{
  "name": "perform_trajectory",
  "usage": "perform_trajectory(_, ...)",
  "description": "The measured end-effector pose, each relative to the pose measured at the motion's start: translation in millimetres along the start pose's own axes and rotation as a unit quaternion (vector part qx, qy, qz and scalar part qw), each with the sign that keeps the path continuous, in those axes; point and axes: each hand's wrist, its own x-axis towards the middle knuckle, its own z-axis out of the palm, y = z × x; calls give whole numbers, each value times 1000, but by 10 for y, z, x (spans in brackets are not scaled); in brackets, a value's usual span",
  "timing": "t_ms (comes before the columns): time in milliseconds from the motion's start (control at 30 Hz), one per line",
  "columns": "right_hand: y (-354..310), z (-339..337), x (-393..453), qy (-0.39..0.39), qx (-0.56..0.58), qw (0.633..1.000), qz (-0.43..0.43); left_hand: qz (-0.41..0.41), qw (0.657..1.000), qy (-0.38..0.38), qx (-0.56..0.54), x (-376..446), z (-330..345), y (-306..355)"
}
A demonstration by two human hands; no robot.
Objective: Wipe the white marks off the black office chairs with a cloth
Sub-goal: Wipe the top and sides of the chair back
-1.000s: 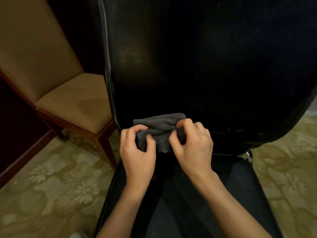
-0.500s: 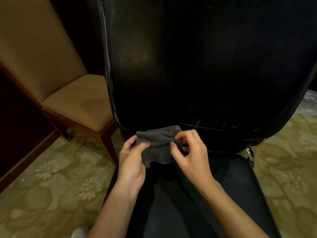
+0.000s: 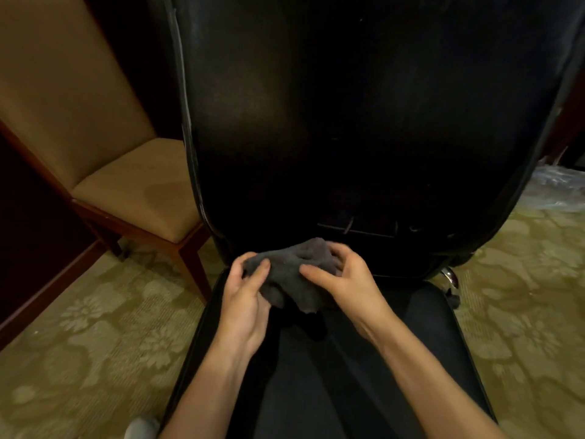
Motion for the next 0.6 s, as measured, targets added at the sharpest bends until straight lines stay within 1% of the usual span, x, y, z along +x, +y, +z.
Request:
perform_trajectory(33, 8, -32, 10, -18, 33, 999, 30, 21, 1000, 2, 19, 2, 3, 3)
perform_trajectory(100, 36, -89, 25, -24, 19, 999, 32, 29, 999, 17, 38, 9, 11, 25)
perform_trajectory(167, 50, -93, 40, 3, -21, 1000, -10, -21, 999, 15, 38, 5, 22, 25)
perform_trajectory(233, 21, -58, 59, 25, -58, 996, -70, -87, 995, -20, 43, -23, 33, 7)
perform_trajectory(267, 3, -41, 66, 33, -72, 992, -94, -100, 994, -29, 43, -24, 35, -1)
perform_trajectory(300, -10, -25, 77, 46, -88, 988, -114, -90, 994, -26, 47, -18, 34, -2)
perform_trajectory(333, -15, -13, 77, 64, -107, 983, -131, -58, 996, -15, 70, -4, 35, 6)
perform_trajectory(367, 7, -16, 81, 87, -141, 975, -148, 5, 991, 10, 135, 25, 19, 20)
perform_trajectory(400, 37, -23, 80, 118, -198, 958, -168, 103, 958, 48, 265, 62, 2, 51)
perform_trajectory(433, 66, -32, 77, 161, -279, 927, -193, 205, 889, 77, 403, 98, -4, 89)
perform_trajectory(467, 89, -46, 72, 205, -354, 888, -211, 289, 804, 95, 510, 118, 3, 124)
perform_trajectory(500, 85, -58, 68, 240, -390, 863, -213, 327, 752, 101, 563, 124, 30, 153)
perform_trajectory(533, 52, -73, 71, 256, -382, 866, -195, 336, 740, 97, 575, 115, 83, 178)
perform_trajectory(567, 18, -87, 83, 254, -346, 886, -173, 331, 742, 96, 575, 120, 139, 186)
perform_trajectory(600, -25, -98, 92, 242, -297, 911, -153, 321, 753, 93, 566, 130, 192, 177)
